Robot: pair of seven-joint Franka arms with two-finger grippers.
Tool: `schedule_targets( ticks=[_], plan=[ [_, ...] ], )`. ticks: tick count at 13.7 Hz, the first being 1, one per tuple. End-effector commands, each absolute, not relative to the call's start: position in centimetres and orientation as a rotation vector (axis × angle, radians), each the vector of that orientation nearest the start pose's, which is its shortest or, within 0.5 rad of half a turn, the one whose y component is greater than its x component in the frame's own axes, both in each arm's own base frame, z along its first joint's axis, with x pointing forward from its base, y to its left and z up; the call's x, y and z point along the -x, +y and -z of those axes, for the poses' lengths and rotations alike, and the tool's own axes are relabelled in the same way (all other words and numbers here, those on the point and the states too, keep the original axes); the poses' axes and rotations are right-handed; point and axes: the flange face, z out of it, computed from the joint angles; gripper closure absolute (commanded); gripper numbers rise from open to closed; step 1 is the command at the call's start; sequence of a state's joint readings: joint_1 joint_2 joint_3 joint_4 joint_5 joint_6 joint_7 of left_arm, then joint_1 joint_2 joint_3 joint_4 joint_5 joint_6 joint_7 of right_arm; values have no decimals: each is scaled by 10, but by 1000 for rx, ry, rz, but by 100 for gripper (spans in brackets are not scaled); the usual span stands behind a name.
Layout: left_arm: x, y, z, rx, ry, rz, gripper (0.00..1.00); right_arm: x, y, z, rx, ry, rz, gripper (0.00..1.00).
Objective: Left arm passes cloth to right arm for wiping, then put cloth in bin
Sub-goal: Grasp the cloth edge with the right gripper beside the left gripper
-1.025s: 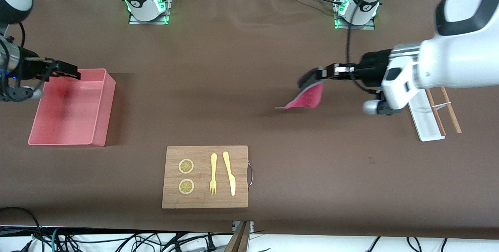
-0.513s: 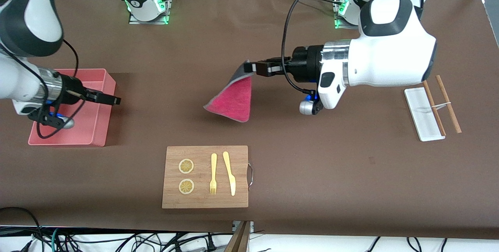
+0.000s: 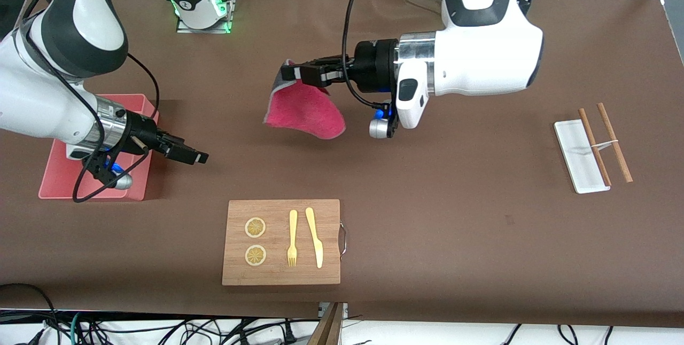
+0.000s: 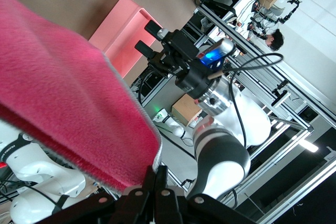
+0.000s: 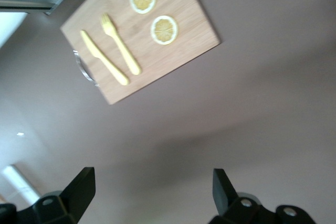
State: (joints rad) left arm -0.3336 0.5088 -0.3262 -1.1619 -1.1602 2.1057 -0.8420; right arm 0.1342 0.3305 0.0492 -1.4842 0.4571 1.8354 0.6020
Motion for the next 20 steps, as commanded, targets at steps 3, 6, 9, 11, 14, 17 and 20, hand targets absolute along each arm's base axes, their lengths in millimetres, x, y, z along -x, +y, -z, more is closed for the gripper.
schedule_targets(
  ticks=[3, 6, 9, 11, 14, 17, 20],
  plan=[
    [-609, -434, -596, -1712, 639, 637, 100, -648, 177, -521, 2414, 921, -304, 1],
    [-611, -435, -595, -1703, 646, 630, 100, -646, 187, -524, 2300, 1108, -401, 1],
    [-611, -435, -595, -1693, 648, 637, 100, -644, 201, -521, 2235, 1214, -471, 1],
    [-611, -435, -595, -1691, 648, 639, 100, -640, 220, -524, 2165, 1285, -523, 1],
    [-611, -435, -596, -1691, 646, 636, 100, -636, 246, -519, 2112, 1392, -566, 1],
    [-613, -432, -596, -1688, 650, 632, 100, -627, 270, -513, 2109, 1436, -612, 1],
    [-613, -431, -601, -1665, 654, 631, 100, -625, 278, -509, 2111, 1446, -631, 48]
  ],
)
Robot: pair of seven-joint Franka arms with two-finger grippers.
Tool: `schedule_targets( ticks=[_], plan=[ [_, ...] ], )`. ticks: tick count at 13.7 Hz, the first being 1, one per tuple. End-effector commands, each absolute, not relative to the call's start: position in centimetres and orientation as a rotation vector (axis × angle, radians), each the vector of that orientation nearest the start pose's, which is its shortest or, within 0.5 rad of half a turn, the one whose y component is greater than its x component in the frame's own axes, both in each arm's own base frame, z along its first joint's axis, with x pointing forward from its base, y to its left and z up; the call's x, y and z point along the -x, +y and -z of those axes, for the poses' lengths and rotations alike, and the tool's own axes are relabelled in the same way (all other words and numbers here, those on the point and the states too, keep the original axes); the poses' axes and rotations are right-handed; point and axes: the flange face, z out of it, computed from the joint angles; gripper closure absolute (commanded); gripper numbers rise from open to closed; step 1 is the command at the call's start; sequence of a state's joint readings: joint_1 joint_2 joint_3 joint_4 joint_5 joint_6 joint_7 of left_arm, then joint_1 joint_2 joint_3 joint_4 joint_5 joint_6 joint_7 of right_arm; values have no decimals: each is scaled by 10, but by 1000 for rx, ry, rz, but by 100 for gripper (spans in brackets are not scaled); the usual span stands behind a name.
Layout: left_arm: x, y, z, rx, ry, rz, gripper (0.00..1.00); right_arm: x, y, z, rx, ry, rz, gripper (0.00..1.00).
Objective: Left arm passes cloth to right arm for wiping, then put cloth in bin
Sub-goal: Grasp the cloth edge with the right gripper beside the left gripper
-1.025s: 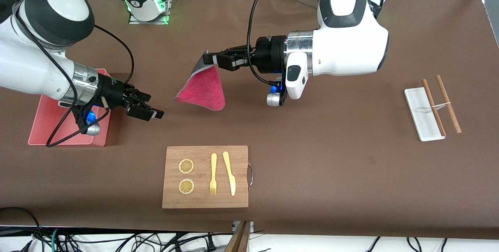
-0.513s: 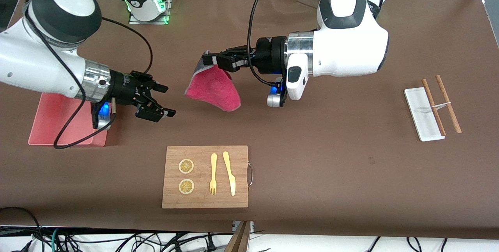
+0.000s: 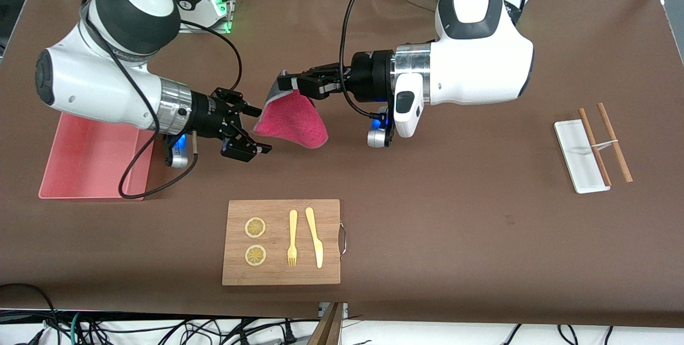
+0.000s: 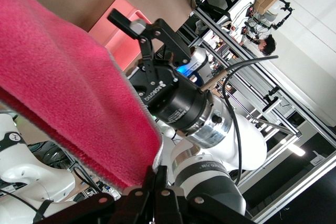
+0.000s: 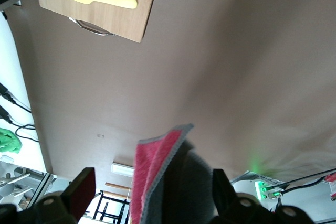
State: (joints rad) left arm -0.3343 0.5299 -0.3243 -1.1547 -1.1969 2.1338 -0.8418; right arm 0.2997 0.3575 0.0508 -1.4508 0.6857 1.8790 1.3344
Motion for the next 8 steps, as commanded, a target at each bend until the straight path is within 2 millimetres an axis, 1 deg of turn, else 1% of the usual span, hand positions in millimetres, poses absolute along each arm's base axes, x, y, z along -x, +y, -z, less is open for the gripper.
schedule_targets(
  ticks=[1, 2, 3, 4, 8],
  plan=[
    [-613, -432, -601, -1650, 657, 642, 100, -626, 278, -506, 2119, 1437, -630, 70],
    [-614, -432, -600, -1646, 658, 644, 100, -625, 280, -505, 2126, 1426, -630, 86],
    [-615, -432, -599, -1644, 663, 641, 100, -624, 283, -503, 2129, 1424, -636, 98],
    [-615, -432, -598, -1645, 664, 642, 100, -625, 283, -503, 2127, 1423, -639, 100],
    [-615, -432, -598, -1645, 664, 642, 100, -625, 285, -502, 2111, 1419, -659, 100]
  ],
)
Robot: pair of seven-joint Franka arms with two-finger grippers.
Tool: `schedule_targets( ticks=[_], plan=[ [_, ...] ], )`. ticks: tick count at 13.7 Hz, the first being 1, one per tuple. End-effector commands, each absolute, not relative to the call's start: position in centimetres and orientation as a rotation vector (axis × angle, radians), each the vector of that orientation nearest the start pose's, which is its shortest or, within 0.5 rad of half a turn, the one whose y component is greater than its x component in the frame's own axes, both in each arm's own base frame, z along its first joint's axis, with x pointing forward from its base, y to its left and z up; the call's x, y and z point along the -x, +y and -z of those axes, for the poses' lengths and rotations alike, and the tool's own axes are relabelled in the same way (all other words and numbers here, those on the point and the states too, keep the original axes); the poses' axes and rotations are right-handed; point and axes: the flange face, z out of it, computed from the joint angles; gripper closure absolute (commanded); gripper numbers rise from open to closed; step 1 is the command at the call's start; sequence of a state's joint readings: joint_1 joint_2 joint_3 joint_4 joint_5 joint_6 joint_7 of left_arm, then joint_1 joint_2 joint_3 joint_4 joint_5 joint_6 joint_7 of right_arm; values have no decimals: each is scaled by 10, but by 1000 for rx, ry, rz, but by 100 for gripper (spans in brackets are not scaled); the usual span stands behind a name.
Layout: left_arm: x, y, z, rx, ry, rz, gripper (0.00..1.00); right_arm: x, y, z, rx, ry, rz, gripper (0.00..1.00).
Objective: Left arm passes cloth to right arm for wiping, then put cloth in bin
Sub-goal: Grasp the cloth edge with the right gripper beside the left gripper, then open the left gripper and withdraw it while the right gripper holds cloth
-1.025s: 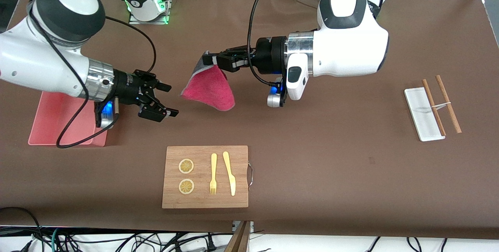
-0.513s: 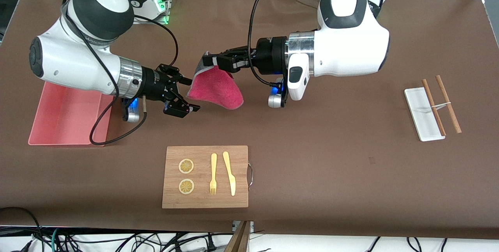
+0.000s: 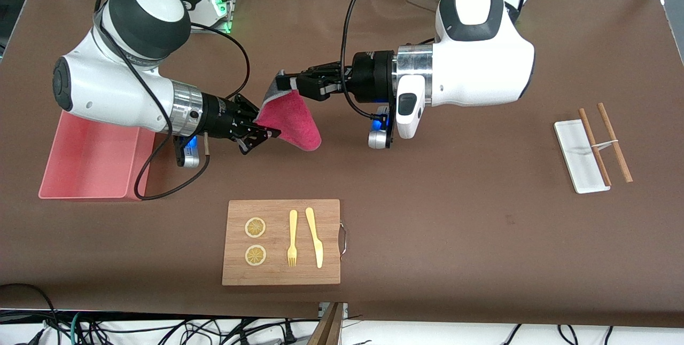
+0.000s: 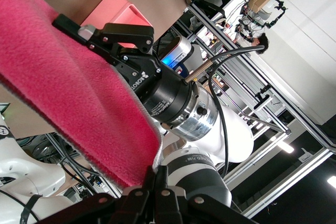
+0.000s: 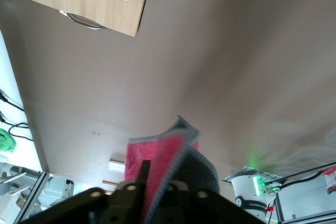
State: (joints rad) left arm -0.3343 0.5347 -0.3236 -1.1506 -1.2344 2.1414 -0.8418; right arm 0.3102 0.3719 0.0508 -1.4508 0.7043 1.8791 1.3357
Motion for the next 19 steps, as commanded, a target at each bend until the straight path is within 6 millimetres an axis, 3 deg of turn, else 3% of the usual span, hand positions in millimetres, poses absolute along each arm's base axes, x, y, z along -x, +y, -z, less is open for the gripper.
schedule_targets(
  ticks=[1, 2, 3, 5, 6, 8, 10, 13, 16, 17, 19],
  plan=[
    [-615, -431, -598, -1644, 664, 643, 96, -625, 285, -502, 2111, 1419, -659, 100],
    [-616, -431, -598, -1644, 665, 641, 40, -625, 285, -502, 2111, 1417, -658, 100],
    [-618, -426, -601, -1647, 665, 628, 0, -625, 285, -501, 2112, 1418, -659, 100],
    [-625, -413, -603, -1642, 677, 610, 0, -625, 285, -498, 2123, 1402, -655, 100],
    [-634, -396, -605, -1635, 690, 600, 0, -625, 285, -498, 2129, 1389, -650, 100],
    [-656, -348, -607, -1639, 702, 602, 0, -625, 286, -497, 2147, 1367, -648, 100],
    [-665, -298, -612, -1760, 680, 569, 0, -624, 289, -488, 2182, 1331, -650, 100],
    [-662, -215, -636, -1937, 674, 508, 0, -618, 305, -472, 2282, 1297, -620, 100],
    [-643, -141, -651, -2154, 631, 455, 0, -607, 333, -437, 2414, 1268, -606, 100],
    [-630, -136, -658, -2278, 645, 407, 0, -602, 345, -420, 2489, 1251, -592, 100],
    [-598, -150, -656, -2592, 635, 358, 0, -588, 370, -385, 2648, 1181, -555, 100]
  ],
)
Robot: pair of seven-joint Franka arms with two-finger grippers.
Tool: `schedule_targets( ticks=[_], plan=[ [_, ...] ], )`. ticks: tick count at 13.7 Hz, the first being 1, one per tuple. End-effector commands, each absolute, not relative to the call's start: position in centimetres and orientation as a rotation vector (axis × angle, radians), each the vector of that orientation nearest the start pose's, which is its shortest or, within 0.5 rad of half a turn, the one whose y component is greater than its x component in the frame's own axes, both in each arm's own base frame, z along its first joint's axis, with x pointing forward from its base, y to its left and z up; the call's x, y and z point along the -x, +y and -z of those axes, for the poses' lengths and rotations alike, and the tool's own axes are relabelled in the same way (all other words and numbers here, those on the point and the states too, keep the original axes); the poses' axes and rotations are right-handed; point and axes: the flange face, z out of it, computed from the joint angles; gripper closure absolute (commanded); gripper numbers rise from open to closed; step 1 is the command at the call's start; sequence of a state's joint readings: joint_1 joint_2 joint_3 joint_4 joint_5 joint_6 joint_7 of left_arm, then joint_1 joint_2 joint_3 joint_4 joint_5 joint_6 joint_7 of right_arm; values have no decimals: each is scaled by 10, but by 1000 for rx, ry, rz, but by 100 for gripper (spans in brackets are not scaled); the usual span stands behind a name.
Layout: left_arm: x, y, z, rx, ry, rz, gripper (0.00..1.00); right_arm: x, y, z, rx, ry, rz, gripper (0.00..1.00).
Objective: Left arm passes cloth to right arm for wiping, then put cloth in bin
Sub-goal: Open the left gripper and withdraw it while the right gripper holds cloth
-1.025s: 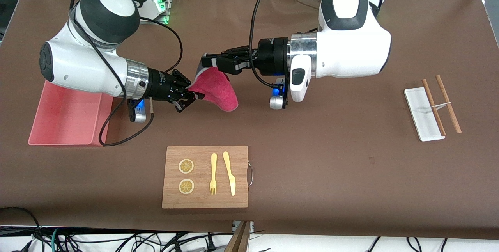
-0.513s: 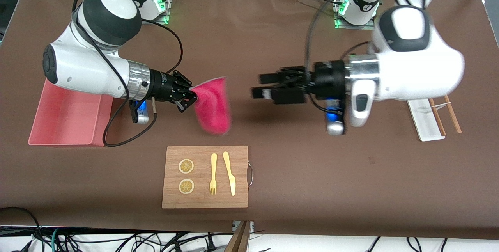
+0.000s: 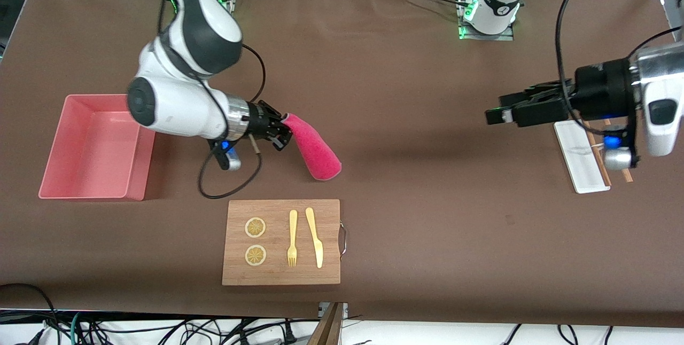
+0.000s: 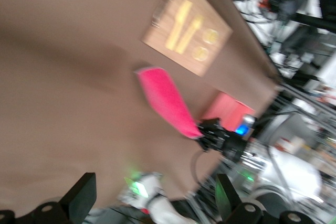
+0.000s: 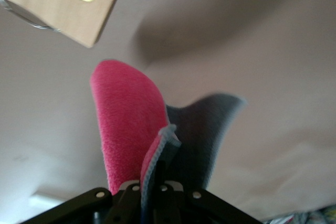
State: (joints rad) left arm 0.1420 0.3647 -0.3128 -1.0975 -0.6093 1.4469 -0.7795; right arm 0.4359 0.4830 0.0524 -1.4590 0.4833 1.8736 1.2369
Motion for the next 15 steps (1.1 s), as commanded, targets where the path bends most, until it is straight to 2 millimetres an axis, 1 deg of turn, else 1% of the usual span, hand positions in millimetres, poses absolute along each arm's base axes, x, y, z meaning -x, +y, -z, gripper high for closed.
schedule_targets(
  ticks=[1, 2, 4, 5, 6, 7, 9, 10, 11, 12, 13, 14, 15],
  plan=[
    [-585, -158, -655, -2711, 613, 345, 0, -581, 381, -366, 2703, 1158, -559, 100],
    [-579, -155, -650, -2804, 578, 349, 0, -576, 388, -352, 2727, 1149, -580, 100],
    [-577, -140, -641, -2946, 498, 345, 0, -569, 397, -323, 2767, 1140, -620, 100],
    [-577, -133, -635, -3021, 470, 343, 0, -565, 394, -309, 2815, 1109, -621, 100],
    [-575, -127, -631, -3065, 461, 358, 0, -563, 386, -297, 2865, 1063, -617, 100],
    [-573, -122, -632, -3082, 468, 354, 0, -562, 375, -285, 2899, 1019, -630, 100],
    [-573, -118, -633, -3096, 466, 330, 0, -568, 350, -273, 2929, 953, -645, 100],
    [-567, -120, -631, -3108, 437, 313, 0, -572, 333, -265, 2964, 921, -655, 100],
    [-563, -116, -628, -3121, 426, 281, 0, -575, 317, -260, 3012, 867, -656, 100],
    [-562, -92, -625, -3129, 404, 255, 0, -579, 297, -254, 3043, 830, -660, 100],
    [-558, -76, -618, -3144, 331, 236, 0, -583, 281, -252, 3064, 790, -667, 100],
    [-556, -51, -614, -3146, 299, 219, 0, -589, 256, -250, 3100, 751, -697, 100],
    [-555, -35, -608, -3146, 255, 206, 0, -595, 229, -250, 3131, 686, -731, 100]
  ],
)
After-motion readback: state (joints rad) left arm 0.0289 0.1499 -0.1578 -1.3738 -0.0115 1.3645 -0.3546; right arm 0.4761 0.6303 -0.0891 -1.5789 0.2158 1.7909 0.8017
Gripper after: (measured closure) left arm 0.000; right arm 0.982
